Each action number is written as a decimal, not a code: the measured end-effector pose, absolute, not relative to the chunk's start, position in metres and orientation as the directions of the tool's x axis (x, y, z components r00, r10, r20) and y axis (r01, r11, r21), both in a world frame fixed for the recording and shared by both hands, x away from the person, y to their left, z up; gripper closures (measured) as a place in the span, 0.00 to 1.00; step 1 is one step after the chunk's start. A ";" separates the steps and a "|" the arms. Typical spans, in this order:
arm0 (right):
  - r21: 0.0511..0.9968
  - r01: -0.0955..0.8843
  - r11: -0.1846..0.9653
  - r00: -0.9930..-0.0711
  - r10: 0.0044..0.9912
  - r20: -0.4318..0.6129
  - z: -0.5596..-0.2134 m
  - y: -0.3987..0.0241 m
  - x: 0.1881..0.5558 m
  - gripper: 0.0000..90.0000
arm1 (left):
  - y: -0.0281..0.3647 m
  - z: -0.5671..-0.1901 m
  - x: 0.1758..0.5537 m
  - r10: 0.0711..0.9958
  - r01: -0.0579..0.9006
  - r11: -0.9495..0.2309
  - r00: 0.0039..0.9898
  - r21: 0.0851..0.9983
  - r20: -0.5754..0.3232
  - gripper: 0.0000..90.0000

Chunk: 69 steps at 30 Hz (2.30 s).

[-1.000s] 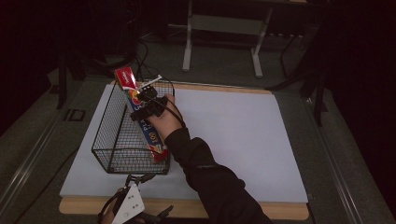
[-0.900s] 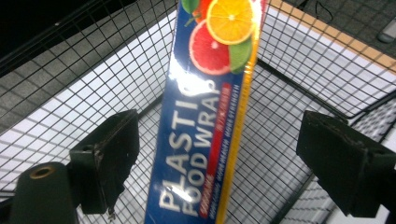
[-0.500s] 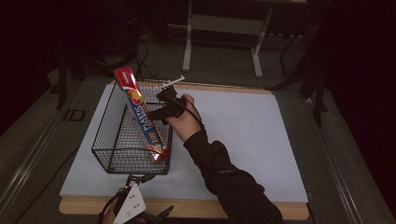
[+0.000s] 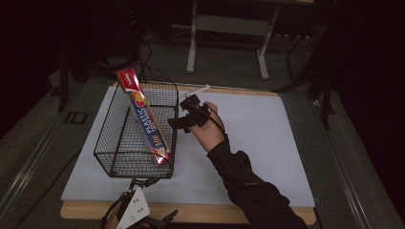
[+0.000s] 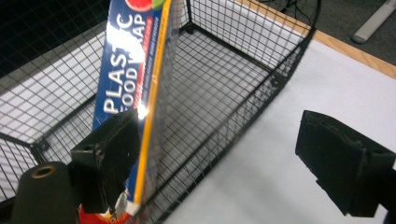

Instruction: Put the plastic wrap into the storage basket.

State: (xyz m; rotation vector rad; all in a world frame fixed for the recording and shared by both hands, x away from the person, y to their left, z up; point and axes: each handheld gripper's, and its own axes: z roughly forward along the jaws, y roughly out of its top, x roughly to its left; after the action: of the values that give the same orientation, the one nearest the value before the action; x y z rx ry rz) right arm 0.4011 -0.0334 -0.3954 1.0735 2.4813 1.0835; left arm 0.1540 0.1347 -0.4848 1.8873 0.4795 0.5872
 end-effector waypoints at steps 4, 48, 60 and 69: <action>0.712 0.533 0.457 -0.704 0.707 0.073 -0.401 -0.047 0.396 0.15 | 0.134 -0.485 0.154 0.575 0.058 -0.367 0.799 0.928 0.177 0.02; 0.686 0.614 0.391 -0.624 0.773 0.117 -0.479 -0.184 0.357 0.15 | 0.132 -0.486 0.154 0.577 0.061 -0.376 0.796 0.925 0.182 0.02; 0.672 0.634 0.384 -0.610 0.782 0.129 -0.487 -0.204 0.342 0.15 | 0.132 -0.486 0.154 0.575 0.059 -0.378 0.797 0.924 0.185 0.02; 0.670 0.619 0.409 -0.620 0.778 0.099 -0.495 -0.208 0.336 0.15 | 0.132 -0.485 0.153 0.572 0.054 -0.380 0.799 0.923 0.189 0.02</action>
State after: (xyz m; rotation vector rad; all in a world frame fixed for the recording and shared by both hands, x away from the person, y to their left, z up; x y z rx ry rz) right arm 0.3358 -0.2081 -0.4948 1.2316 2.4364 1.0111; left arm 0.1533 0.1317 -0.4855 1.9000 0.4731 0.5958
